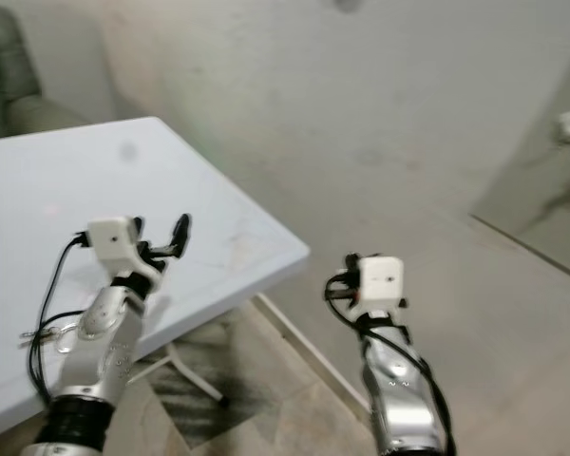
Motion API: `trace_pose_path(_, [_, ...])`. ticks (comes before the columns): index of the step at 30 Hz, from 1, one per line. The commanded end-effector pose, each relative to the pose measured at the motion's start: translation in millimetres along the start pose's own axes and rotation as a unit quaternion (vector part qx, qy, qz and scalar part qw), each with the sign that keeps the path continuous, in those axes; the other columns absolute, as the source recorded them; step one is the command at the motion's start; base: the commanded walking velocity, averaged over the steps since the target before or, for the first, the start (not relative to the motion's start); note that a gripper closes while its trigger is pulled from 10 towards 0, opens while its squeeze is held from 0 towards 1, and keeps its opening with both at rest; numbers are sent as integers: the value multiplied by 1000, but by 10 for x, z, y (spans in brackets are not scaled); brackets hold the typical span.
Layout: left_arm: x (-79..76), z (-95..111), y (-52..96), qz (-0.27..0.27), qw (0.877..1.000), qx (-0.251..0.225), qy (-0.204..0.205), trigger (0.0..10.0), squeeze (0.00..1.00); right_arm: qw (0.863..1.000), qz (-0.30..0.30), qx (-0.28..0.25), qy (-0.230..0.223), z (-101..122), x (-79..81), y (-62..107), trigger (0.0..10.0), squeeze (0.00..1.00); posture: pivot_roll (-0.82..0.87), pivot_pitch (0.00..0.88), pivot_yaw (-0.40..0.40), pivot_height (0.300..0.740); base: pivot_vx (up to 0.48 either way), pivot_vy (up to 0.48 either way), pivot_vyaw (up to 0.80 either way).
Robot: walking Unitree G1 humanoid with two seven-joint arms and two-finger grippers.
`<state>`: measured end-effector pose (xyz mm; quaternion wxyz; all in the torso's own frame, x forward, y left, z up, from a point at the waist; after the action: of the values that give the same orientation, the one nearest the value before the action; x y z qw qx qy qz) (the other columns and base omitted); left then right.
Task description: Hang keys on a hook
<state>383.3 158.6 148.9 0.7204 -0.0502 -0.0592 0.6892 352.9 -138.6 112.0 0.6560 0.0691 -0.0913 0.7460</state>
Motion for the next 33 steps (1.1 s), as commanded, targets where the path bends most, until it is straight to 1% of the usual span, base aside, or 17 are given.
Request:
trace_pose_path(1, [-113,19,-20,-12,1000,0,4,10000,0,1000,-10,-10,6,81,-89,-5,10000,0,29,0,-58,740,0,0,-769])
trace_pose_path(18, [-137,8,-17,-17,1000,3,1,10000,0,1000,-12,-10,6,76,-92,6,10000,0,28,0,-55,740,0,0,-764])
trace_pose_path(19, [-143,25,-20,-21,1000,-3,-4,10000,0,1000,-12,-10,6,78,-90,3,10000,0,28,0,-55,740,0,0,-763])
trace_pose_path(21, [-145,29,-20,-23,1000,-4,-4,10000,0,1000,-12,-10,5,78,-89,3,10000,0,28,0,-55,740,0,0,-763])
trace_pose_path(22, [-154,27,-22,-29,999,-2,-14,10000,0,1000,-12,-10,5,80,-88,0,10000,0,28,0,-55,740,0,0,-763])
trace_pose_path(23, [-154,27,-22,-29,999,-2,-14,10000,0,1000,-12,-10,5,80,-88,0,10000,0,28,0,-55,740,0,0,-763])
trace_pose_path(24, [-179,43,-22,-36,999,-7,-20,10000,0,1000,-12,-10,5,81,-86,-5,10000,0,29,0,-55,740,0,-266,-763])
trace_pose_path(26, [-184,42,-20,-36,999,-7,-10,10000,0,1000,-11,-10,5,80,-82,-8,10000,0,28,0,-54,740,0,-480,-763])
trace_pose_path(29, [-189,44,-19,-39,999,-8,-13,10000,0,1000,-11,-11,5,80,-79,-7,10000,0,28,0,-54,740,0,-480,-760])
trace_pose_path(32, [-176,48,-19,-28,1000,-10,9,10000,0,1000,-10,-10,5,78,-79,-5,10000,0,28,0,-53,740,0,0,-760])
trace_pose_path(33, [-164,20,-28,-24,1000,1,2,10000,0,1000,-10,-10,5,77,-80,-5,10000,0,28,0,-53,740,0,0,-763])
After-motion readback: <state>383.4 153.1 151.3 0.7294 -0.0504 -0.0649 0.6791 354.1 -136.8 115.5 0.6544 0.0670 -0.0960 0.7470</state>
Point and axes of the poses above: a point about 5 cm out from each wrist's last joint towards the gripper, its own y axis pointing back from the gripper into the wrist, its own z axis along the axis of the wrist's last joint, x = y × z, the point moved 5 cm from there along -y, pointing out of the wrist towards the gripper, and after that the axes turned 13 degrees about -y, right-handed, at the moved point
